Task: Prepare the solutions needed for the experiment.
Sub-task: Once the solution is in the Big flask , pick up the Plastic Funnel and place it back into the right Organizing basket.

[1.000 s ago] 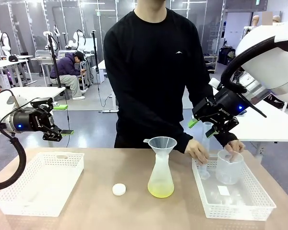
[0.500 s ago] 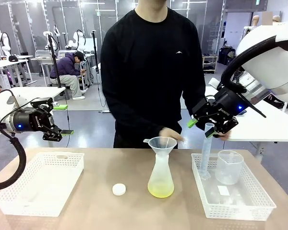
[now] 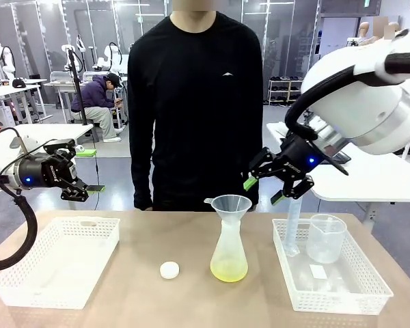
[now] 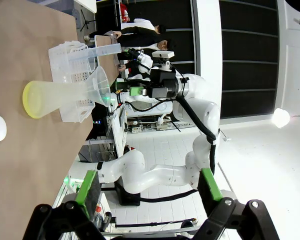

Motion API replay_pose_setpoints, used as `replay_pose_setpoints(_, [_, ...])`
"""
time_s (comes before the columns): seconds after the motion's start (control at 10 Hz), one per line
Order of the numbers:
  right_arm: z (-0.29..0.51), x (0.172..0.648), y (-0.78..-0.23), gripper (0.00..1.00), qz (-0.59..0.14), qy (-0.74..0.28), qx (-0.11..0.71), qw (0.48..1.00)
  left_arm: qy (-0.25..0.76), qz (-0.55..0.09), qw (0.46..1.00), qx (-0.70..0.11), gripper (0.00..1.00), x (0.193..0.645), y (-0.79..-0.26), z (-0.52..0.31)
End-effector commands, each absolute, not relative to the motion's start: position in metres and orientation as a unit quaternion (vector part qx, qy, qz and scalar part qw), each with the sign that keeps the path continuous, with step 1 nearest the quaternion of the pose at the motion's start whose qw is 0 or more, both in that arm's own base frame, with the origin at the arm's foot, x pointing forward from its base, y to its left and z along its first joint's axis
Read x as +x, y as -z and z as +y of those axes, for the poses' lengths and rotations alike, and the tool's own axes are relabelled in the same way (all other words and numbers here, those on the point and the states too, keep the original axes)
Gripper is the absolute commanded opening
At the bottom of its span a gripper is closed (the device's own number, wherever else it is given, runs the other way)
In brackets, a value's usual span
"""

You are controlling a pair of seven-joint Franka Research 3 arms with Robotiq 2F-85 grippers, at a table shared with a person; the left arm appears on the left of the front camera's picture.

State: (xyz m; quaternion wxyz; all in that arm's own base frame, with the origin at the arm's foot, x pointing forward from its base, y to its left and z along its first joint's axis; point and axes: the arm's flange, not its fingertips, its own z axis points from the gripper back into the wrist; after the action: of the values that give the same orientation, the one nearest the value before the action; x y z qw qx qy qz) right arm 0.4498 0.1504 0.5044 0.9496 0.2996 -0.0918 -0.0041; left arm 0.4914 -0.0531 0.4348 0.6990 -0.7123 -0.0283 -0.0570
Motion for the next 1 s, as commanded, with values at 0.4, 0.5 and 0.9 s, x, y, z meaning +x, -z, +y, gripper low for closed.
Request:
replay_pose_setpoints(0.4, [0.176,0.474,-0.498,0.85,-0.080,0.060,0.262,0.960,0.058,-0.029,0.699,-0.713,1.00,0.491,-0.436,-0.053])
replay_pose_setpoints(0.5, [0.177,0.475,-0.495,0.85,-0.077,0.065,0.258,0.961,0.058,-0.029,0.699,-0.713,1.00,0.491,-0.436,-0.053])
replay_pose_setpoints(0.9, [0.184,0.484,-0.471,0.85,-0.060,0.072,0.261,0.961,0.058,-0.029,0.699,-0.713,1.00,0.491,-0.436,-0.053])
